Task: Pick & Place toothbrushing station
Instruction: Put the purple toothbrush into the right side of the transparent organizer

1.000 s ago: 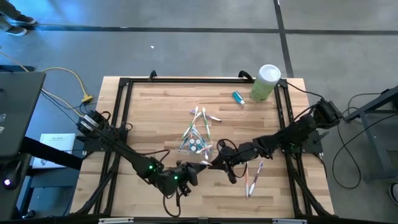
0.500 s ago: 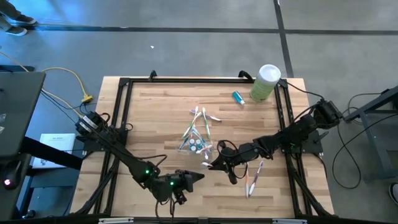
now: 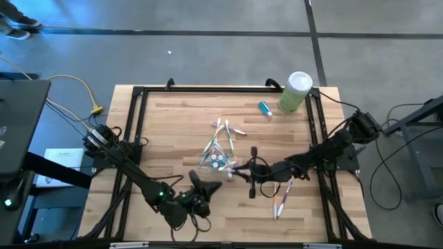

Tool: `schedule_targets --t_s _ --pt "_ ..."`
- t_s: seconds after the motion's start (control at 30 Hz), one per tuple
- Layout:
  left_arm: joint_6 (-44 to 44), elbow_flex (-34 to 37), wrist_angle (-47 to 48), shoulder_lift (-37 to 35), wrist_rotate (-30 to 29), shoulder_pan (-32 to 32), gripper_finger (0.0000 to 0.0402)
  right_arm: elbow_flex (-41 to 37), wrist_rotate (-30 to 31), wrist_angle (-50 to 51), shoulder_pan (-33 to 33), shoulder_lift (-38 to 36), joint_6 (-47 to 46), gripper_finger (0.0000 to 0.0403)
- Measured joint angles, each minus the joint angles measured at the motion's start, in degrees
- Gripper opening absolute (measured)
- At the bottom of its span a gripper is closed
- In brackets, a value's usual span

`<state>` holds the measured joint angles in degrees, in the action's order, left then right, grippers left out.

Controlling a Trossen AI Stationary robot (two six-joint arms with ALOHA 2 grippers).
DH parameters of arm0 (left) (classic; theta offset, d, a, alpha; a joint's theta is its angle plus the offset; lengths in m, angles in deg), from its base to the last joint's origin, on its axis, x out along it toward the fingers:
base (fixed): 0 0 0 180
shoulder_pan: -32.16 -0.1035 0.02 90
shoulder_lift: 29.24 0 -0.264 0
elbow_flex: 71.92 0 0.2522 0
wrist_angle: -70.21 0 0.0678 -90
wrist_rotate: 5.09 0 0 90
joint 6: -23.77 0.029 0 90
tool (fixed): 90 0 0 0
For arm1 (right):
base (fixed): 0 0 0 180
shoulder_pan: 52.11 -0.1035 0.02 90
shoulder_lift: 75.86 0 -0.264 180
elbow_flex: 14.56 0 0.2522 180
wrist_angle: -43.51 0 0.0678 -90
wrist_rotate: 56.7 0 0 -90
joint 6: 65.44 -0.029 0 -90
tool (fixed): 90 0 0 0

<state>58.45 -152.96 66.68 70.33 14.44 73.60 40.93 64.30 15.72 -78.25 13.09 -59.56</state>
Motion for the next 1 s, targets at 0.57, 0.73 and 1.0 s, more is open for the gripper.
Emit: schedule_targets --t_s 0.57,0.73,1.0 --pt "0.9 0.0 0.3 0.2 -16.7 -0.5 0.0003 -5.7 -11.7 -22.5 9.1 0.0 5.8 0.0022" --pt "2.0 0.0 0.3 0.2 -17.5 -1.0 0.0003 -8.7 -15.8 -28.8 12.0 1.1 1.7 0.0023" --pt "10.4 0.0 0.3 0.3 -19.7 -3.2 0.0003 -9.0 -16.8 -34.3 12.6 7.7 -0.1 0.0023"
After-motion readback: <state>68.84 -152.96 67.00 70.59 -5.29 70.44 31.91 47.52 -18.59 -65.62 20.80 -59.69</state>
